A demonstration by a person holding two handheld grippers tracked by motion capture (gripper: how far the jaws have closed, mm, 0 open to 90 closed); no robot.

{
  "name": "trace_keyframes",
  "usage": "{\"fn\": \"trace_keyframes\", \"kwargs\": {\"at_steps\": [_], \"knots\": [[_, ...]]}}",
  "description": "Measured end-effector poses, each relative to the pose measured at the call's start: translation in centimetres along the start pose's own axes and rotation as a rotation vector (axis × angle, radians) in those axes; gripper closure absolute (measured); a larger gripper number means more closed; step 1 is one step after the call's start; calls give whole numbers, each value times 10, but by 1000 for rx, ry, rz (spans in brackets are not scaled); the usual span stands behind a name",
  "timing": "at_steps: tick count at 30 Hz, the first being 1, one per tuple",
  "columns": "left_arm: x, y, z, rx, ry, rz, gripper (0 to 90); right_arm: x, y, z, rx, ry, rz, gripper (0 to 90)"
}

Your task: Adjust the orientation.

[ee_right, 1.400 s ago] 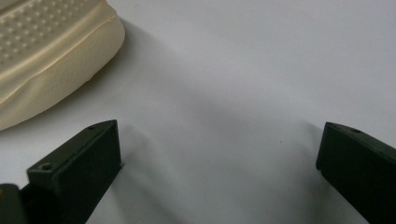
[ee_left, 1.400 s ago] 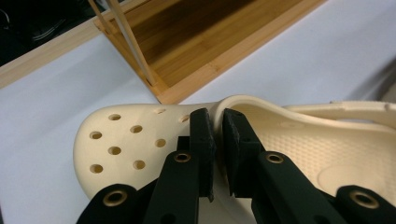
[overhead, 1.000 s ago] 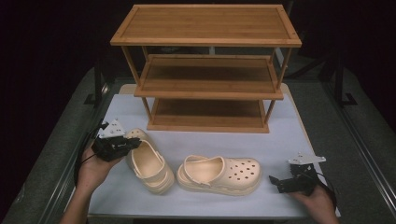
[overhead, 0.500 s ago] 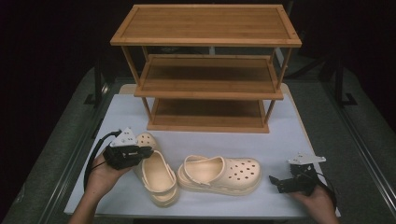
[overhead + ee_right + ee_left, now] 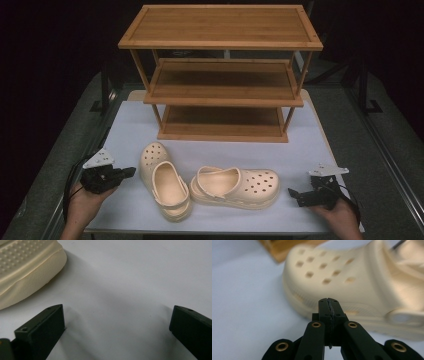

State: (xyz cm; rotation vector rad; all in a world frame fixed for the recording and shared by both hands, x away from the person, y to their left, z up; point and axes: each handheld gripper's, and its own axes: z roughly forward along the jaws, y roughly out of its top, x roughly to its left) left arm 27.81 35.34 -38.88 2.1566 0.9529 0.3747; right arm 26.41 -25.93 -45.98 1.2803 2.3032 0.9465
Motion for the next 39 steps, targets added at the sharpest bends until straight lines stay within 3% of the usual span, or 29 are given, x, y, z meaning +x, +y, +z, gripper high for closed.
{"fn": "trace_keyframes", "kwargs": {"at_steps": [5,11,15,27,34,39], "knots": [[12,-15,21,59,-14,-30,900,0,0,0,1,0,1,0],[12,-14,34,43,-45,-27,900,0,0,0,0,0,2,0],[10,-10,34,35,-38,-17,900,0,0,0,1,0,1,0],[20,24,67,61,-19,22,900,0,0,0,1,0,-1,0],[19,41,88,68,-21,34,900,0,0,0,-1,0,0,0],[16,47,93,64,-17,40,900,0,0,0,-1,0,0,0]]}}
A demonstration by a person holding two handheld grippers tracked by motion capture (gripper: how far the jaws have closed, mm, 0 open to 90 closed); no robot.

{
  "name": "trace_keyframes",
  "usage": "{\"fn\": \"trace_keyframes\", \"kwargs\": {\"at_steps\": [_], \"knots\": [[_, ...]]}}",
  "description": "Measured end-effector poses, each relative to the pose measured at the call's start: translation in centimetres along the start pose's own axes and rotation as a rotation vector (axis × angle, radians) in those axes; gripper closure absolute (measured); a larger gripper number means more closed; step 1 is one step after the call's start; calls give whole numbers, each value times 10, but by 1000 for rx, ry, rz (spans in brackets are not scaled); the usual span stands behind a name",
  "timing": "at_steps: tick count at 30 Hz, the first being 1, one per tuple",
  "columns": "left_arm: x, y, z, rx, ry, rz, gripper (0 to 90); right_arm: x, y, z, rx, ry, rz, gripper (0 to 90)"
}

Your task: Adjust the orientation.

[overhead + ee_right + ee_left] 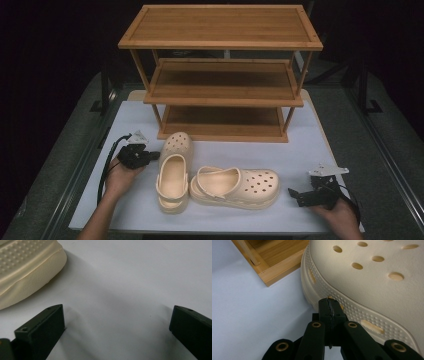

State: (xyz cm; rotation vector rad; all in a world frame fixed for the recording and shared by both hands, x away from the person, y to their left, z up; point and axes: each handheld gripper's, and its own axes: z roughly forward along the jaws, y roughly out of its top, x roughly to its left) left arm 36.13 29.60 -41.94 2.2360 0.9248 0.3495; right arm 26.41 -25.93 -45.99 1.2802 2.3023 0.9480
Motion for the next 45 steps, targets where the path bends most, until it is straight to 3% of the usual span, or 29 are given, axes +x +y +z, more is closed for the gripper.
{"fn": "trace_keyframes", "kwargs": {"at_steps": [3,8,12,15,20,22,23,28,31,40,45], "knots": [[-2,-2,-9,-7,-21,-11,900,0,0,0,0,0,0,0],[-18,-2,-38,-52,-54,-10,742,0,0,0,0,0,0,0],[-29,-4,-50,-73,-94,-14,663,0,0,0,1,0,1,0],[-37,-2,-53,-89,-132,-12,600,0,0,0,1,0,0,0],[-46,5,-47,-102,-158,2,541,0,0,0,1,0,0,0],[-50,5,-40,-87,-138,14,544,0,0,0,1,0,0,0],[-51,5,-39,-85,-103,29,552,0,0,0,1,0,0,0],[-51,5,-43,-81,-68,61,694,0,0,0,1,0,0,0],[-50,6,-47,-76,-8,90,764,0,0,0,1,0,0,0],[-30,1,-54,-80,64,78,829,0,0,0,2,0,1,0],[-21,-6,-60,-90,63,57,833,0,0,0,1,0,1,0]]}}
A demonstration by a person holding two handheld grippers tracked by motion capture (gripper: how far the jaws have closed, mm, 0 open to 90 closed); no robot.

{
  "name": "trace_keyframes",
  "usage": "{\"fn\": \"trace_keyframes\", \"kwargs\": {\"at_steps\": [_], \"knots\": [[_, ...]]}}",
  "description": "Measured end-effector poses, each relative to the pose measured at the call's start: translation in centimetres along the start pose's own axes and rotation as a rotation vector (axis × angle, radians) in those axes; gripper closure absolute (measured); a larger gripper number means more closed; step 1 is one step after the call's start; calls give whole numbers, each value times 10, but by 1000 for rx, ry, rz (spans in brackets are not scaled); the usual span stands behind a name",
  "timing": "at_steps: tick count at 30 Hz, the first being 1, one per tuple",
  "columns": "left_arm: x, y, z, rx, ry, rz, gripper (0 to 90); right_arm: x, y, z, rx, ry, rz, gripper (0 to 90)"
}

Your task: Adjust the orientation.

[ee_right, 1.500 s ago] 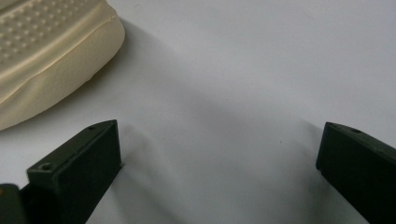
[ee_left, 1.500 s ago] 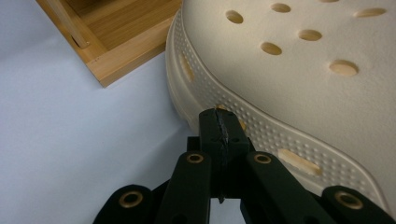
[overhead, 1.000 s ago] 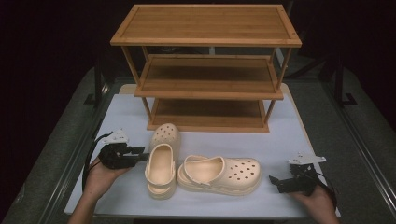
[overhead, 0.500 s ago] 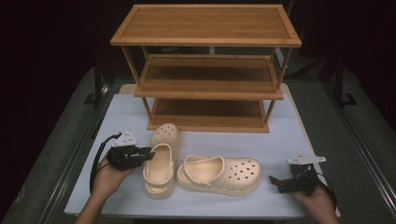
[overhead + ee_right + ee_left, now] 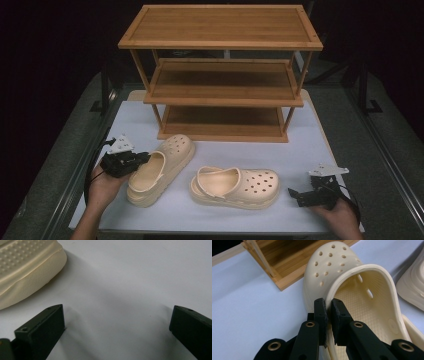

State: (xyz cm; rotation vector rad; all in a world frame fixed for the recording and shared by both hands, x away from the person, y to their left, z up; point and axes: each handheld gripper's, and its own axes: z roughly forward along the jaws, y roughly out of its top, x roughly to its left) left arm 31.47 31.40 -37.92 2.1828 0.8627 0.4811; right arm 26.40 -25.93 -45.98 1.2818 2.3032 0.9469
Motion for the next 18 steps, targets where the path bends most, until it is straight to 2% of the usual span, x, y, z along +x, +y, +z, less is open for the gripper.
{"fn": "trace_keyframes", "kwargs": {"at_steps": [5,10,13,18], "knots": [[-3,-2,0,-4,-15,1,820,0,0,0,-1,0,-1,0],[1,-3,-4,-19,-61,-42,772,0,0,0,-1,0,-1,0],[6,-3,-12,-51,-78,-74,679,0,0,0,0,-1,-1,0],[21,-8,-27,-65,-64,-118,512,0,1,0,3,-3,-5,0]]}}
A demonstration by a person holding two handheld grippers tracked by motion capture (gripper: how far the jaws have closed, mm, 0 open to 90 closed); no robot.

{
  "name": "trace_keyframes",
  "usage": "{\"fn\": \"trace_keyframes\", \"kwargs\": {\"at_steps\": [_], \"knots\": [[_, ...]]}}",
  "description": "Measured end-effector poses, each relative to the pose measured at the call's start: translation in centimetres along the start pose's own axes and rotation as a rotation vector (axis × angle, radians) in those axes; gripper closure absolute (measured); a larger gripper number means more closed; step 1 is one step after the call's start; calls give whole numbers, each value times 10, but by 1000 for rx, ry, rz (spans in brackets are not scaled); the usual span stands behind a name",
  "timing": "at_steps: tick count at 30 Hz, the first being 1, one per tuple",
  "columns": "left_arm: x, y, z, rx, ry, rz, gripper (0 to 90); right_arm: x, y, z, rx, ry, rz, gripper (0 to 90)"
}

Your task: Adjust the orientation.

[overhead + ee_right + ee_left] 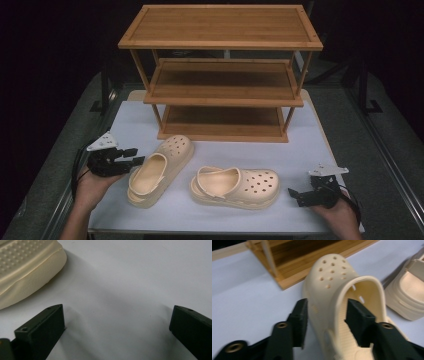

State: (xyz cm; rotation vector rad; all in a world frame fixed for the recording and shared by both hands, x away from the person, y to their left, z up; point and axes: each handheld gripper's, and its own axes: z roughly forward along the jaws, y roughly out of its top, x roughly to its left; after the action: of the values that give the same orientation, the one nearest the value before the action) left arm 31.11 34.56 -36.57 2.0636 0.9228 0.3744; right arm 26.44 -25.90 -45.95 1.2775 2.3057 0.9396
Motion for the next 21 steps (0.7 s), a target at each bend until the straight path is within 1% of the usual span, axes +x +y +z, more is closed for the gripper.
{"fn": "trace_keyframes", "kwargs": {"at_steps": [1,2,3,5,7,11,13,15,16,17,18,21], "knots": [[3,-2,-1,0,8,-10,472,0,0,0,1,0,1,0],[10,-5,-4,8,24,-25,444,0,0,0,1,0,1,0],[14,-8,-4,13,43,-31,419,0,0,0,1,1,1,0],[21,-14,-4,21,67,-49,375,0,0,0,1,1,1,0],[28,-20,-2,33,94,-59,339,0,0,0,1,1,1,0],[40,-34,10,81,175,-87,233,0,0,0,2,1,1,0],[46,-41,17,107,200,-99,187,0,0,0,3,0,3,0],[51,-46,23,134,232,-107,144,0,0,0,3,0,3,0],[53,-49,27,150,246,-103,129,0,0,0,3,1,3,0],[54,-50,30,162,258,-102,95,0,0,0,3,1,3,0],[55,-52,33,171,266,-100,80,0,0,0,4,1,3,0],[57,-57,42,190,277,-88,79,0,1,0,4,1,2,0]]}}
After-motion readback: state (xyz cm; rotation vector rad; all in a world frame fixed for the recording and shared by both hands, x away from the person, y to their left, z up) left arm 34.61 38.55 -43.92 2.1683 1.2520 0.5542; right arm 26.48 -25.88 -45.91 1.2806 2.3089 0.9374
